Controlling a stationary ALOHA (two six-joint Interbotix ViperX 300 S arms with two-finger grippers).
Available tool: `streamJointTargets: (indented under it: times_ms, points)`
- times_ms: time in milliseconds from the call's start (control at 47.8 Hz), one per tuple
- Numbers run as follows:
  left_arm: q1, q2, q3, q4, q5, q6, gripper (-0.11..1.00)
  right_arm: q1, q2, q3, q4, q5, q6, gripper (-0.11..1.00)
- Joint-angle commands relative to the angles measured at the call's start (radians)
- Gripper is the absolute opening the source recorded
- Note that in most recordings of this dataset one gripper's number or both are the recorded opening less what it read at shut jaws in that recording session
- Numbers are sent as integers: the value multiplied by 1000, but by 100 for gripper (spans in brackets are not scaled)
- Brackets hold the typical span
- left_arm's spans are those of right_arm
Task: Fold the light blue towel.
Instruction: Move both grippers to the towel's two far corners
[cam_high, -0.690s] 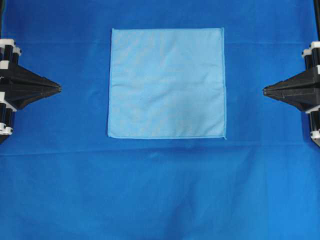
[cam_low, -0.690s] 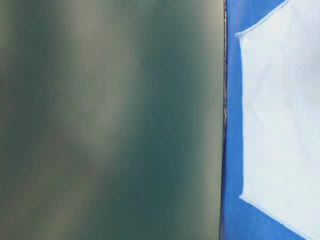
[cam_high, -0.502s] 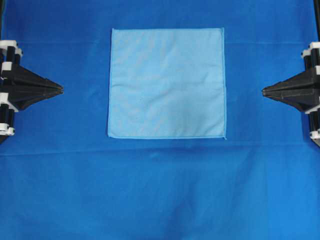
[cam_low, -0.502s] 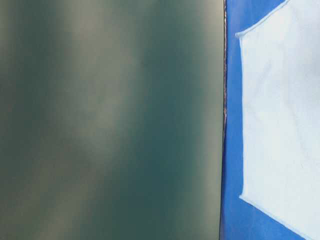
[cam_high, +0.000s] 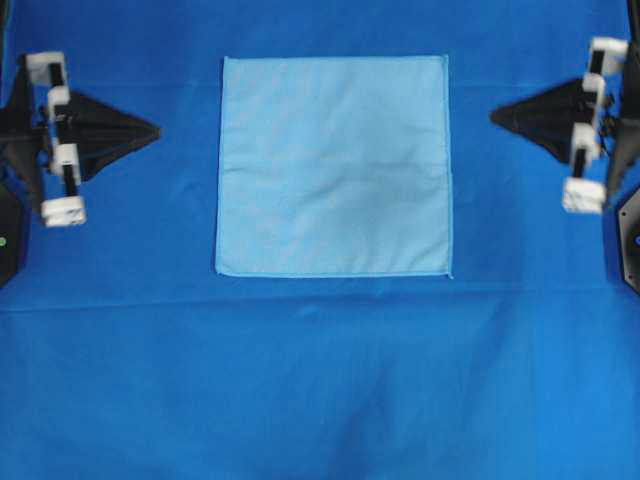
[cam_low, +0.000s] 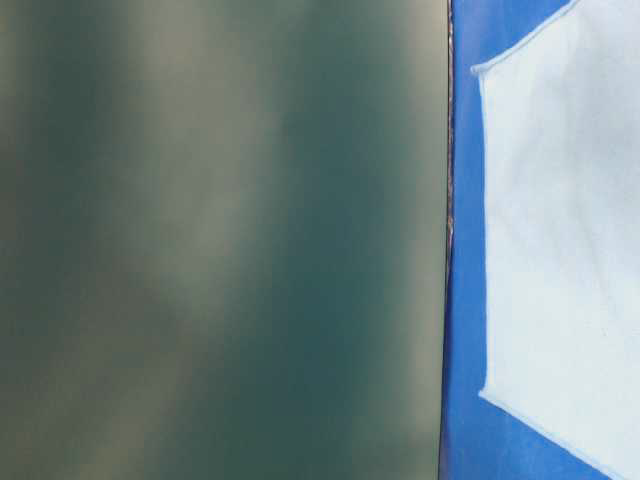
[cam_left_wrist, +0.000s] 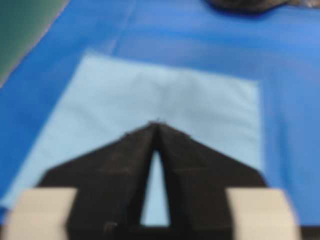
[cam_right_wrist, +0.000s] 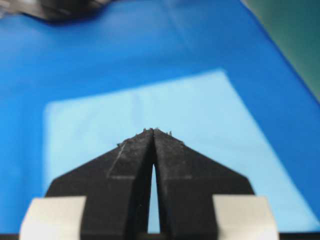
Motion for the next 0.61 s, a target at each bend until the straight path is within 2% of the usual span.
streamJointTargets:
  times_ms: [0, 42, 167, 230, 293, 376, 586]
  points:
    - [52, 61, -38, 0, -21, 2, 19, -67, 55, -37, 2, -5, 0, 4]
    - [75, 87, -46, 0, -20, 2, 31, -100, 80, -43, 0, -6, -2, 14]
    - [155, 173, -69, 0, -20, 3, 68, -198, 163, -63, -17, 0, -9, 52]
    - [190, 230, -84, 0, -25, 6, 82, -229, 207, -77, -29, 6, -11, 65]
    - [216, 285, -100, 2, -31, 18, 87, -250, 253, -94, -43, 12, -11, 65]
    - [247, 368, -126, 0, -46, 43, 85, -282, 321, -118, -67, 21, -11, 61]
    - [310, 591, -216, 2, -80, 71, 85, -347, 535, -179, -104, 17, -11, 62]
